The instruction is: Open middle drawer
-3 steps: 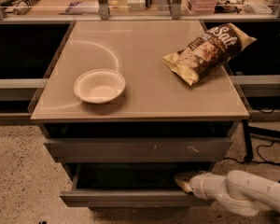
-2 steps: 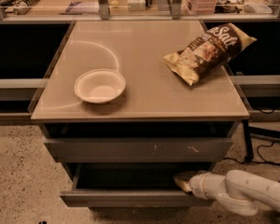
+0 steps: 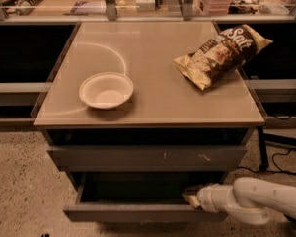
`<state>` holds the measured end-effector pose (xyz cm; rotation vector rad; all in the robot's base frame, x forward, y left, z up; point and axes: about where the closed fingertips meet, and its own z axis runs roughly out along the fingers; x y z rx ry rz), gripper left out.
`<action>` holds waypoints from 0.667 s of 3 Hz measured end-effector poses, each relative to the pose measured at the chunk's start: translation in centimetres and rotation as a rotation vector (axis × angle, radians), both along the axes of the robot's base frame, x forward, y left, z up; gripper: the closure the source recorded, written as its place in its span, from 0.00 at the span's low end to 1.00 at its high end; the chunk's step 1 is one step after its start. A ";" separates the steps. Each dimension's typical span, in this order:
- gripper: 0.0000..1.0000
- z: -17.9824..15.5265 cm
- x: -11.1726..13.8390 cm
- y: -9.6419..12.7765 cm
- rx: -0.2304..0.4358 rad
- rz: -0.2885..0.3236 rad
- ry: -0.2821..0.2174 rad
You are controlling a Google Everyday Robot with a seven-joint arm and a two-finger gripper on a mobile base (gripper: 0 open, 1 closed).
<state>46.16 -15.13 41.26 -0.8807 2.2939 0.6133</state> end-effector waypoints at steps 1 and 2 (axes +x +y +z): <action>1.00 -0.4 -2.2 0.4 -0.013 0.017 0.030; 1.00 -0.6 -4.1 0.7 -0.025 0.026 0.050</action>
Offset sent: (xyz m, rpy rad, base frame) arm -0.1586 0.0298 -0.0120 -0.0252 0.1118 0.0374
